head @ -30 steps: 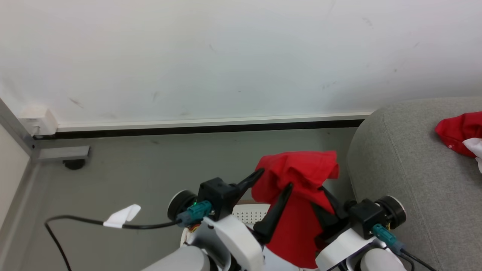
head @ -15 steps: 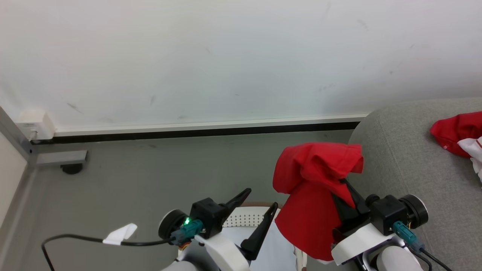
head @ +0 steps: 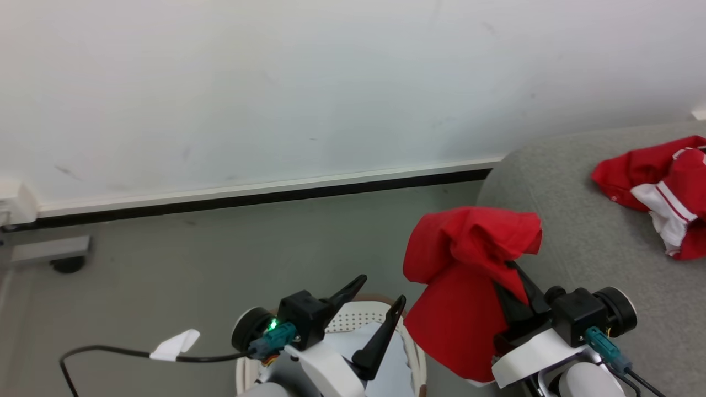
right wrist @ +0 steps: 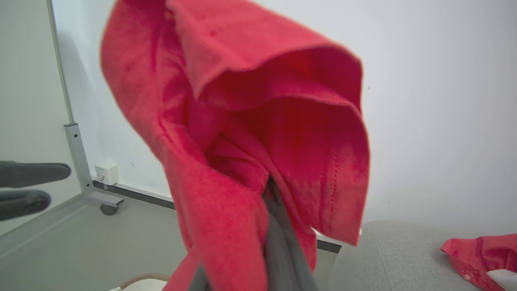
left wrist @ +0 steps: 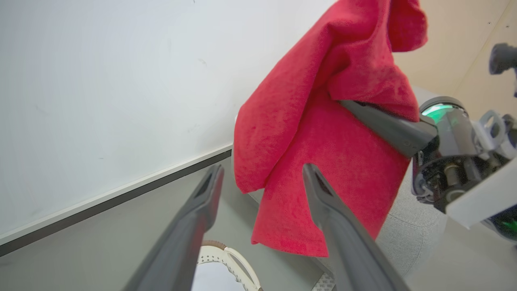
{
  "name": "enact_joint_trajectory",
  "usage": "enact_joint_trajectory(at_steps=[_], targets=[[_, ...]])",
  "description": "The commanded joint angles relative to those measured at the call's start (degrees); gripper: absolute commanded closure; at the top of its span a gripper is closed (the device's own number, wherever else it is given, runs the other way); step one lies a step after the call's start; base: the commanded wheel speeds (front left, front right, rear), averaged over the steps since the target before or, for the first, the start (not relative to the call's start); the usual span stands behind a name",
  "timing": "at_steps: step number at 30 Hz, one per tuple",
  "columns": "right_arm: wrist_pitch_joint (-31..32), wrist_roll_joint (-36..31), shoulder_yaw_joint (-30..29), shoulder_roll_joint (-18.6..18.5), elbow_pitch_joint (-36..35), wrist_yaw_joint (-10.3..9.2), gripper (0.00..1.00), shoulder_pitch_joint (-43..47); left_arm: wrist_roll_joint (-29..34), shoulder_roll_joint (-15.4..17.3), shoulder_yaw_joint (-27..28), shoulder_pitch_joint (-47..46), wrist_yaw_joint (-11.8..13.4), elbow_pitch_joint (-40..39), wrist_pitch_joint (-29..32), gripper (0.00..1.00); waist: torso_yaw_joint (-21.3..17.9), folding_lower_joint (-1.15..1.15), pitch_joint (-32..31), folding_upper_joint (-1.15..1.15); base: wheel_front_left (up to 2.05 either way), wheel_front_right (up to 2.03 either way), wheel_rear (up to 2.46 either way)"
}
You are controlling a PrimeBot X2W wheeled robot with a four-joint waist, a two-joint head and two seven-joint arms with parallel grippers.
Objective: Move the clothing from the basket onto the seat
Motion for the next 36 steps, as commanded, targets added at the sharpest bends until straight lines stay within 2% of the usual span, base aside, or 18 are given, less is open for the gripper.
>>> enact_joint_trajectory(at_steps=[1,12,19,24,29,34,36], targets=[[0.00,-0.89,-0.73,-0.15,-0.60,-0.13,1.00,0.49,0.05,0.17,0.03,0.33,0.07,0.03,-0.39,0.00,-2.03,0.00,0.67,0.00,0.00,0.00,0.00],[0.00,-2.91,-4.81,-0.12,-3.92,-0.13,1.00,1.65,1.38,0.12,-0.78,-1.16,-0.19,-0.25,-0.58,0.00,-12.37,0.00,4.36,0.00,0.00,0.00,0.00],[-0.01,-3.95,-7.09,-0.11,-6.51,-0.13,1.00,3.59,2.77,-1.46,-2.49,-2.73,-1.78,0.06,-0.96,0.00,-16.64,0.00,7.13,0.00,0.00,0.00,0.00],[0.00,-3.13,-9.04,-0.13,-8.70,-0.13,1.00,4.01,3.27,-2.04,-3.59,-4.11,-2.70,0.09,-0.77,0.00,-17.69,0.00,10.18,0.00,0.00,0.00,0.00],[0.00,-3.53,-11.94,-0.11,-10.58,-0.13,1.00,0.21,4.67,-1.38,-4.12,-6.00,-3.41,-0.60,-0.10,0.00,-17.29,0.00,14.69,0.00,0.00,0.00,0.00],[-0.01,-4.30,-15.86,-0.25,-10.01,-0.13,1.00,-8.75,5.96,0.75,-3.71,-8.98,-4.17,-2.09,1.33,0.00,-15.97,0.00,21.08,0.00,0.00,0.00,0.00],[-0.01,-4.86,-17.69,-1.74,-8.70,-0.13,1.00,-13.93,6.58,1.85,-3.26,-10.69,-4.39,-3.04,1.89,0.00,-15.21,0.00,24.11,0.00,0.00,0.00,0.00]])
